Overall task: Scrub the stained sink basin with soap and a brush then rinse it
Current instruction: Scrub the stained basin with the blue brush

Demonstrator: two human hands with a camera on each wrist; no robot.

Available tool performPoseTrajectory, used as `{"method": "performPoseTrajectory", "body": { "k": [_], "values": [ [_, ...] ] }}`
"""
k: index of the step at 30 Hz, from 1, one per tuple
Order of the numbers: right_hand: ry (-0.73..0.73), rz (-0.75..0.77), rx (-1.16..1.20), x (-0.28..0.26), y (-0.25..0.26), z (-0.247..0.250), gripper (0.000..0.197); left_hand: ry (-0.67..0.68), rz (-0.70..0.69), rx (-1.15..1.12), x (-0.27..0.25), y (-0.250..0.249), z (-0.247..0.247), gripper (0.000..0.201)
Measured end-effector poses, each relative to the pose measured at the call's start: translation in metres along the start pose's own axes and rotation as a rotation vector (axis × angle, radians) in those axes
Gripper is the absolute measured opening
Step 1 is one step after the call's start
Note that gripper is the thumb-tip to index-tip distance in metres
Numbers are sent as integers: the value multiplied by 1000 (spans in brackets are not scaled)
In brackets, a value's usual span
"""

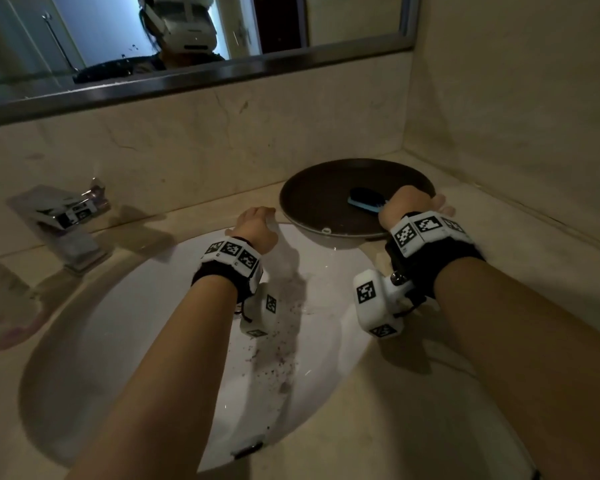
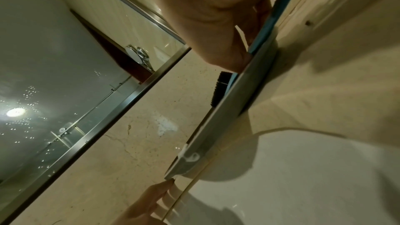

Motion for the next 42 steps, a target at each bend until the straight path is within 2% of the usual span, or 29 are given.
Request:
{"method": "performPoseTrajectory", "body": {
  "k": [4, 8, 10, 17, 18, 20, 22, 23, 25, 26, 27, 29, 34, 39, 42],
  "values": [
    [-62, 72, 131, -6, 11, 3, 24, 8, -8, -121, -6, -2, 6, 55],
    [-27, 147, 243, -21, 31, 6, 34, -53, 112, -419, -18, 21, 30, 45],
    [0, 188, 262, -31, 44, 5, 34, -20, 156, -442, -32, 38, 44, 45],
    [185, 398, 387, -74, 102, -22, 28, 132, 217, -300, -90, 121, 93, 48],
    [206, 424, 384, -80, 109, -25, 29, 148, 233, -315, -98, 136, 99, 43],
    [240, 454, 383, -89, 120, -32, 31, 216, 352, -404, -116, 169, 108, 32],
    [309, 479, 371, -99, 130, -42, 32, 263, 449, -481, -129, 204, 114, 45],
    [359, 487, 364, -104, 136, -47, 33, 257, 474, -528, -133, 218, 116, 49],
    [463, 499, 356, -113, 145, -60, 35, 113, 480, -563, -138, 240, 120, 43],
    [508, 503, 357, -116, 148, -65, 37, 62, 461, -545, -140, 245, 120, 37],
    [539, 509, 359, -119, 151, -70, 38, 69, 444, -540, -141, 249, 115, 34],
    [570, 523, 362, -124, 157, -80, 37, 212, 489, -576, -146, 253, 98, 39],
    [637, 552, 310, -128, 166, -99, 35, 329, 569, -583, -150, 256, 86, 45],
    [657, 577, 226, -118, 165, -119, 39, 312, 594, -588, -143, 263, 88, 45],
    [678, 592, 200, -114, 166, -127, 41, 304, 570, -533, -142, 258, 80, 38]
  ]
}}
Point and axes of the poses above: each hand's wrist, its own x-axis towards the middle knuckle, its own z-axis out of the back of the hand, y = z × x, the point moved 5 cm from there along x, towards the middle knuckle, and after that the axes turned 15 degrees about z, right-handed, at the moved point
